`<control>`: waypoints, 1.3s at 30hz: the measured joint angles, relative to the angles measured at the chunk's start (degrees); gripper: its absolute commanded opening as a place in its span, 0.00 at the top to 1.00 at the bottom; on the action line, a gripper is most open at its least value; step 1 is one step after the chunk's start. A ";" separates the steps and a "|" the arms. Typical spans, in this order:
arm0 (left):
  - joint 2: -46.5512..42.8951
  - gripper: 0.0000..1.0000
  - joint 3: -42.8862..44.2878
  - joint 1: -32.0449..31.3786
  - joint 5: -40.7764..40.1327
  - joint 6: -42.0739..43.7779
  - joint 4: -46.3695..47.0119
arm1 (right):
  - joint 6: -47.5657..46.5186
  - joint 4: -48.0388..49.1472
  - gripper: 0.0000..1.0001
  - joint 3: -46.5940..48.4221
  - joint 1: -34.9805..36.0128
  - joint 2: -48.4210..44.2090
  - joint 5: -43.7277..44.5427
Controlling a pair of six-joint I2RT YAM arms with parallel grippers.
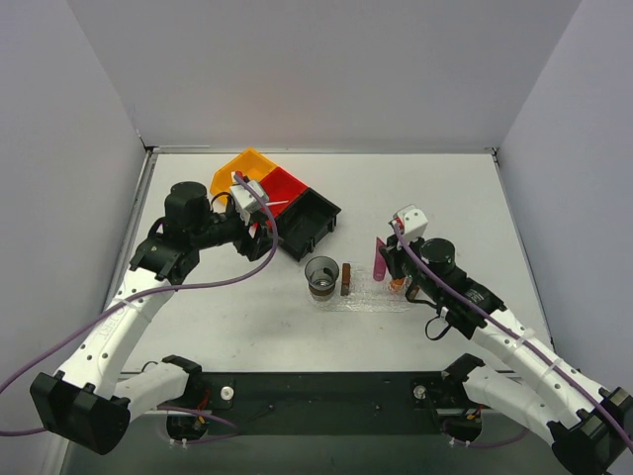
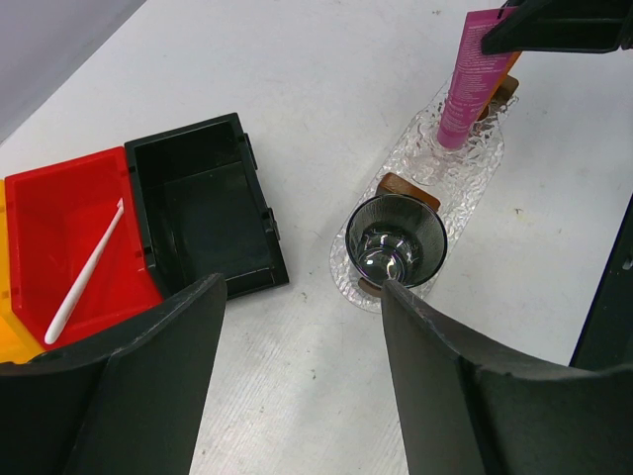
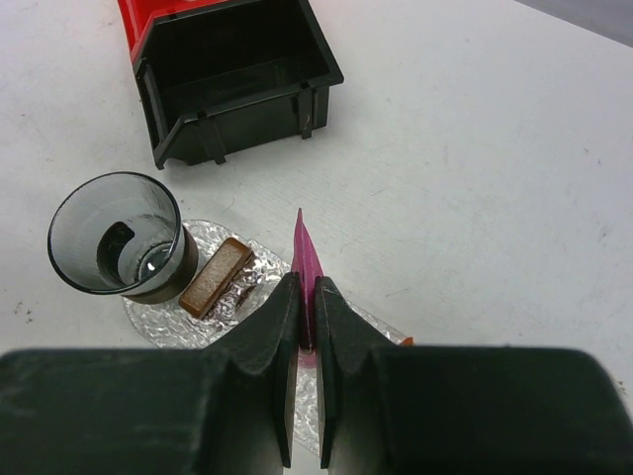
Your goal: Prepare toiletry sets of a toothbrush and toothpaste on the tray
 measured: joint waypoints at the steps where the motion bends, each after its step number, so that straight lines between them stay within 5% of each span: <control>1: 0.02 0.26 0.00 0.00 0.00 0.00 0.00 | 0.04 0.00 1.00 -0.04 0.00 0.04 -0.17; 39: 0.33 0.26 0.00 0.00 0.61 0.00 0.00 | 0.76 0.59 1.00 -1.79 -1.55 0.81 -1.81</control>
